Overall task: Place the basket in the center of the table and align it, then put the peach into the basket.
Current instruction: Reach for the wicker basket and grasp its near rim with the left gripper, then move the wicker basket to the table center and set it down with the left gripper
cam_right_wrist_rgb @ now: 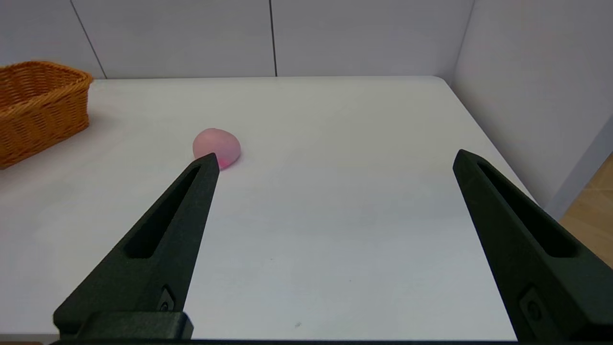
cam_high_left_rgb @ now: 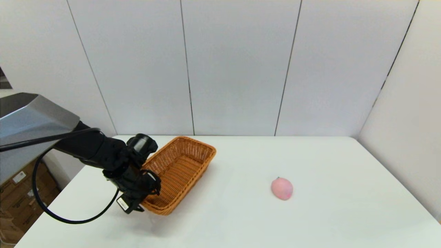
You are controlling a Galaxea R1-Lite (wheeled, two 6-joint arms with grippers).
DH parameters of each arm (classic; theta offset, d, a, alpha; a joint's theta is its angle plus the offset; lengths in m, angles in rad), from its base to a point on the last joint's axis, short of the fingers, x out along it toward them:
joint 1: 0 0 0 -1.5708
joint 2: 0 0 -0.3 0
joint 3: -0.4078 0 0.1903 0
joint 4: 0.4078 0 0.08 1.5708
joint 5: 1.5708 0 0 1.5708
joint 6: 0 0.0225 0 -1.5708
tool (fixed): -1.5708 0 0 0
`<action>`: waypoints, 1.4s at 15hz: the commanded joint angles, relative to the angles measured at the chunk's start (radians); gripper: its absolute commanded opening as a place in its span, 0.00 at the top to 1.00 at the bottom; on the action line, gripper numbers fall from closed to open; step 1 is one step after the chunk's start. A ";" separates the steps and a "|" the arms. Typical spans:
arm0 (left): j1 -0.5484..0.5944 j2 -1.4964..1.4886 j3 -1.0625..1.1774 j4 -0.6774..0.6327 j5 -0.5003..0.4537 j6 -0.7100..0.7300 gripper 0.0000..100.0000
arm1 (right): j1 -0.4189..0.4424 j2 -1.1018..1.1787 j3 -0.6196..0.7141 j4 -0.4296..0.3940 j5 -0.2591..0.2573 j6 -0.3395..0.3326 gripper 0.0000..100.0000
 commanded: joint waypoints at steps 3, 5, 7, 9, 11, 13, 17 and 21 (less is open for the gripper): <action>0.009 -0.003 0.001 0.002 -0.001 -0.007 1.00 | 0.000 0.000 0.000 0.000 0.000 0.000 0.00; 0.009 -0.008 0.003 0.002 -0.002 -0.007 1.00 | 0.000 0.000 0.000 0.000 0.000 0.000 0.00; 0.006 -0.063 0.009 0.000 -0.008 -0.002 1.00 | 0.000 0.000 0.000 0.000 0.000 0.000 0.00; -0.027 -0.218 0.012 0.005 -0.089 0.071 1.00 | 0.000 0.000 0.000 0.000 0.000 0.000 0.00; -0.068 -0.315 0.017 0.009 -0.145 0.110 1.00 | 0.000 0.000 0.000 0.000 0.000 0.000 0.00; -0.109 -0.356 0.032 0.009 -0.148 0.150 1.00 | 0.000 0.000 0.000 0.000 0.000 0.000 0.00; -0.123 -0.356 0.064 0.005 -0.274 0.289 1.00 | 0.000 0.000 0.000 0.000 0.000 0.000 0.00; -0.122 -0.275 0.087 -0.006 -0.317 0.464 1.00 | 0.000 0.000 0.000 0.000 0.000 0.000 0.00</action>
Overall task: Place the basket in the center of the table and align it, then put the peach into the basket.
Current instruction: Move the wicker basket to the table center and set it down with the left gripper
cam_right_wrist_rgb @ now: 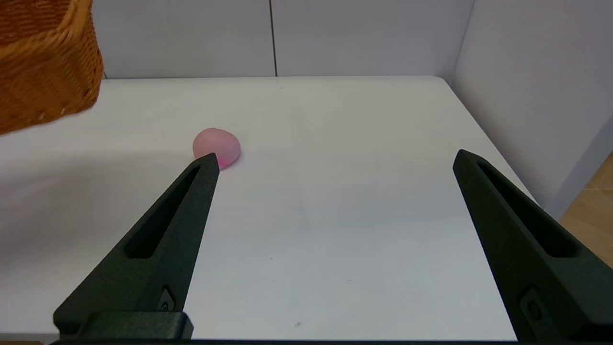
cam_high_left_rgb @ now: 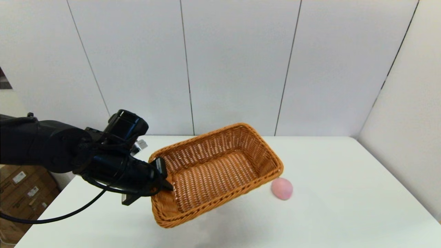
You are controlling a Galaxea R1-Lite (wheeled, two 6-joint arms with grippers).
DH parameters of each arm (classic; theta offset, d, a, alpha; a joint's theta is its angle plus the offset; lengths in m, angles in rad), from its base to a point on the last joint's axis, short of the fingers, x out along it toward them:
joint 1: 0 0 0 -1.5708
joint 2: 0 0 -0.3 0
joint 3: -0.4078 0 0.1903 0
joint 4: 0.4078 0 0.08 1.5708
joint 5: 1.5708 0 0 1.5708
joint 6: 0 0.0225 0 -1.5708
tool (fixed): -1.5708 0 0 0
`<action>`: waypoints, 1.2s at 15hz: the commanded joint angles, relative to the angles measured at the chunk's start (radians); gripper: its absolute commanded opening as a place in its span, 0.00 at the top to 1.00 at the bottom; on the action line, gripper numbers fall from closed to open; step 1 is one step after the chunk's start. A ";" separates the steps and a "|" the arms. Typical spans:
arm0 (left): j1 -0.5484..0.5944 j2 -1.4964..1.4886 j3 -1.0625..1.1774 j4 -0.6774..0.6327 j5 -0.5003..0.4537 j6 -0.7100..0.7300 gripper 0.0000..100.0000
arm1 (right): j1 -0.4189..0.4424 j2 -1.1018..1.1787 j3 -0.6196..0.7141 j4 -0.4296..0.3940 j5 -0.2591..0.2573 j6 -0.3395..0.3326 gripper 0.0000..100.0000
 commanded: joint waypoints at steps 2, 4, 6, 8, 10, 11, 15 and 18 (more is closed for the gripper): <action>0.002 0.119 0.013 -0.061 -0.016 0.109 1.00 | 0.000 0.000 0.000 0.000 0.000 0.000 0.00; 0.002 0.176 0.010 -0.098 -0.018 0.153 1.00 | 0.000 0.000 0.000 0.000 0.000 0.000 0.00; 0.002 0.230 -0.011 -0.106 -0.021 0.219 1.00 | 0.000 0.000 0.000 0.000 0.000 0.000 0.00; 0.002 0.271 -0.043 -0.104 -0.028 0.253 1.00 | 0.000 0.000 0.000 0.000 0.000 0.000 0.00; 0.000 0.299 -0.071 -0.104 -0.035 0.284 1.00 | 0.000 0.000 0.000 0.000 0.000 0.000 0.00; -0.001 0.300 -0.080 -0.104 -0.036 0.288 1.00 | 0.000 0.000 0.000 0.000 0.000 0.000 0.00; -0.012 0.315 -0.123 -0.095 -0.038 0.299 1.00 | 0.000 0.000 0.000 0.000 0.000 0.000 0.00; -0.041 0.323 -0.166 -0.043 -0.033 0.313 1.00 | 0.000 0.000 0.000 0.000 0.000 0.003 0.00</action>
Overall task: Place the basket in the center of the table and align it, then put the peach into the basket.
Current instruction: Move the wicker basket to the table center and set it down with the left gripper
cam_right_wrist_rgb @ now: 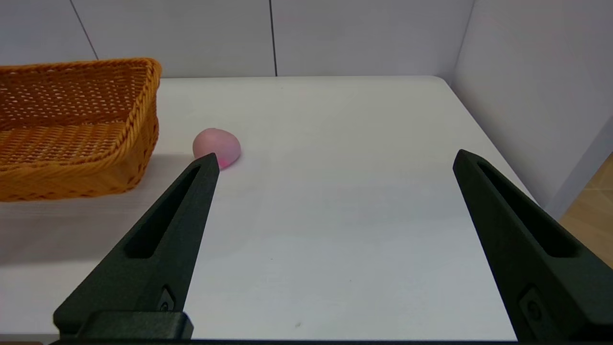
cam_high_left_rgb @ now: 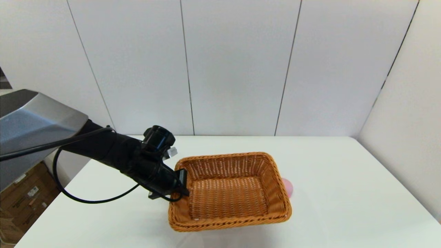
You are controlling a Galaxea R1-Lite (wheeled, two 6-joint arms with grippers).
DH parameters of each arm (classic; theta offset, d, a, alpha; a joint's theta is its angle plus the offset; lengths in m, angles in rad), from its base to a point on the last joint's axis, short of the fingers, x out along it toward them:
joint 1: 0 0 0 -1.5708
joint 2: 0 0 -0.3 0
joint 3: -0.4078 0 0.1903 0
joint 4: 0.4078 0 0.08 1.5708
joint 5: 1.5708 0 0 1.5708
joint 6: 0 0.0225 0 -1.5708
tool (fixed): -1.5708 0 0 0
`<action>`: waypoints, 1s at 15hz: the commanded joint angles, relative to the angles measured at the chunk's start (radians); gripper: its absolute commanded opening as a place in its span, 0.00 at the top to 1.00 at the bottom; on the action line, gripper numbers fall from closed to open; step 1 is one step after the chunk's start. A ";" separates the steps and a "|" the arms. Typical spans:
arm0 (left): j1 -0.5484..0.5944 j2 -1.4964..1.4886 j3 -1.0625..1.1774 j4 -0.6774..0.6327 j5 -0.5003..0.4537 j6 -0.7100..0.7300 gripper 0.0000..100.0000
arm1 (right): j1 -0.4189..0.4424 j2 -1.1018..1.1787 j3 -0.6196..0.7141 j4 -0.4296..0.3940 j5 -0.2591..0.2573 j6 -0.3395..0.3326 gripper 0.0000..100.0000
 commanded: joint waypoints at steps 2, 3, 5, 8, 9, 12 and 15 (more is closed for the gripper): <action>-0.040 0.017 -0.077 0.115 -0.001 0.029 1.00 | 0.000 0.000 0.000 0.002 0.000 0.003 0.00; -0.047 0.022 -0.088 0.131 -0.001 0.036 1.00 | 0.000 0.000 0.000 0.000 0.000 0.003 0.00; -0.060 0.034 -0.111 0.141 0.000 0.035 1.00 | 0.000 0.000 0.000 0.002 0.000 0.005 0.00; -0.061 0.070 -0.122 0.149 0.002 0.021 1.00 | 0.000 0.000 0.000 0.002 0.000 0.005 0.00; -0.061 0.077 -0.122 0.149 0.002 0.012 1.00 | 0.000 0.000 0.000 0.002 -0.002 0.005 0.00; -0.060 0.096 -0.122 0.149 0.003 0.004 1.00 | 0.000 0.000 0.000 0.002 0.000 0.005 0.00; -0.058 0.097 -0.128 0.147 0.006 -0.021 1.00 | 0.000 0.001 0.000 0.002 0.000 0.005 0.00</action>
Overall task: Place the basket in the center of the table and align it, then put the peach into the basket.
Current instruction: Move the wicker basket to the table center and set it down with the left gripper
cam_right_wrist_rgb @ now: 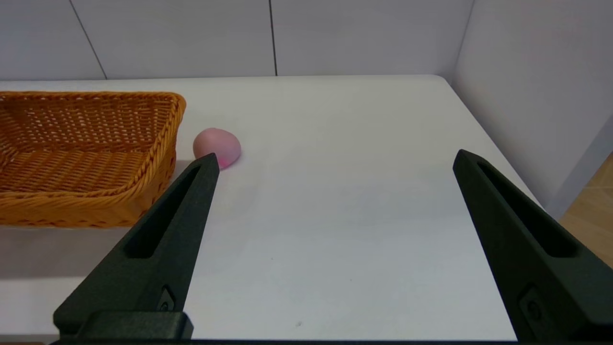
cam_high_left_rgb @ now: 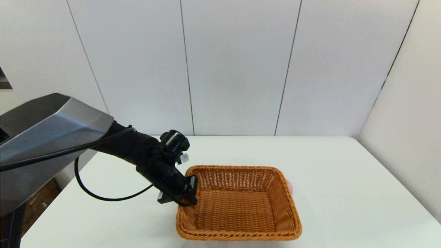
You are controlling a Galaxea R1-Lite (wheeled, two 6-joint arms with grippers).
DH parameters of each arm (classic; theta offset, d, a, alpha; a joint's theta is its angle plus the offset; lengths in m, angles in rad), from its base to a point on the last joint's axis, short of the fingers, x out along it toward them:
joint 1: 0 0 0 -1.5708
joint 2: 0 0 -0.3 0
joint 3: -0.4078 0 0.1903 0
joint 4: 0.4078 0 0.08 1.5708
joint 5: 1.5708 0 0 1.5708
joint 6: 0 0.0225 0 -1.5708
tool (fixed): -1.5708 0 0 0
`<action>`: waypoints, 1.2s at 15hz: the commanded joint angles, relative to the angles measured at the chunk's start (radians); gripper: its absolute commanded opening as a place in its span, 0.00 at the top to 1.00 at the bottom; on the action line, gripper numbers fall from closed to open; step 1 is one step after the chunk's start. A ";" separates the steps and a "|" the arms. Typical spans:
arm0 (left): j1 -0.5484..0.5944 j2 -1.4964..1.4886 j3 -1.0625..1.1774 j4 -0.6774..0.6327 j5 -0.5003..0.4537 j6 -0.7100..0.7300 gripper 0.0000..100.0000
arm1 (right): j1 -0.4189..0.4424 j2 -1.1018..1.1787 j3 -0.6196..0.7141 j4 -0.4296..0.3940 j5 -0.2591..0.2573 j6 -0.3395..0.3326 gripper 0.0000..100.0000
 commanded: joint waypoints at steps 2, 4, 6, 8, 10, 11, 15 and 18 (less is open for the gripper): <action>0.007 0.010 -0.004 0.001 0.002 -0.024 1.00 | 0.000 0.000 0.000 0.000 0.000 0.000 0.00; 0.018 0.010 -0.001 0.001 0.002 -0.037 1.00 | 0.000 0.000 0.000 0.000 0.000 0.000 0.00; 0.021 0.010 0.002 0.001 0.002 -0.037 1.00 | 0.000 0.000 0.000 0.000 0.000 0.000 0.00; 0.019 0.009 0.004 0.001 0.003 -0.035 0.00 | 0.000 0.000 0.000 0.000 0.000 0.000 0.00; 0.021 0.010 0.002 0.000 0.002 -0.037 0.00 | 0.000 0.000 0.000 0.000 0.000 0.000 0.00; 0.019 0.010 0.002 -0.002 0.002 -0.037 0.00 | 0.000 0.000 0.000 0.000 0.000 0.000 0.00; 0.030 -0.042 -0.005 -0.005 0.002 -0.026 0.00 | 0.000 0.000 0.000 0.000 0.000 0.000 0.00; 0.067 -0.240 -0.018 0.003 0.003 0.009 0.00 | 0.000 0.000 0.000 -0.001 0.000 -0.001 0.00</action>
